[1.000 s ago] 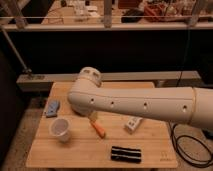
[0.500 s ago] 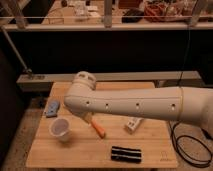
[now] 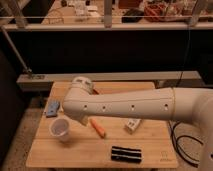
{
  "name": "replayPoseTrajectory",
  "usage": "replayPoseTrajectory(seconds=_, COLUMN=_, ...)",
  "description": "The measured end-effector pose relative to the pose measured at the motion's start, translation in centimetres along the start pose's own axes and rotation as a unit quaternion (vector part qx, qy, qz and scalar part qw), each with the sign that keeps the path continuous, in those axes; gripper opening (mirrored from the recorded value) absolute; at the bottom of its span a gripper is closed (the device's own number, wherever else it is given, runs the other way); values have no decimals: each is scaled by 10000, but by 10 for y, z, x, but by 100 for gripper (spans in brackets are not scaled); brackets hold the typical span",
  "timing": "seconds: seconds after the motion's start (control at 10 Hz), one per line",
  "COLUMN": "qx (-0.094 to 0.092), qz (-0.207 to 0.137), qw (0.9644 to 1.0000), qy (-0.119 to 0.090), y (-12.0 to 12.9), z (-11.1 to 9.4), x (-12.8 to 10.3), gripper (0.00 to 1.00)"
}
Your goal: Pick up the ceramic cup
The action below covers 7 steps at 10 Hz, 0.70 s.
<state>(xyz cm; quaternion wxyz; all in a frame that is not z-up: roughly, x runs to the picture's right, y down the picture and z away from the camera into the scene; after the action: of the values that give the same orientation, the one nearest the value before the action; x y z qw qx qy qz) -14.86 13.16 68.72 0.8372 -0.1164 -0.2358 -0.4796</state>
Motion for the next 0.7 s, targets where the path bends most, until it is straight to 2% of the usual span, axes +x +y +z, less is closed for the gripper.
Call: replayPoseTrajectory(seconds=0.7, qx=112, qz=-278, qw=9990, qy=-333, y=-5, z=36, x=-23, gripper=80)
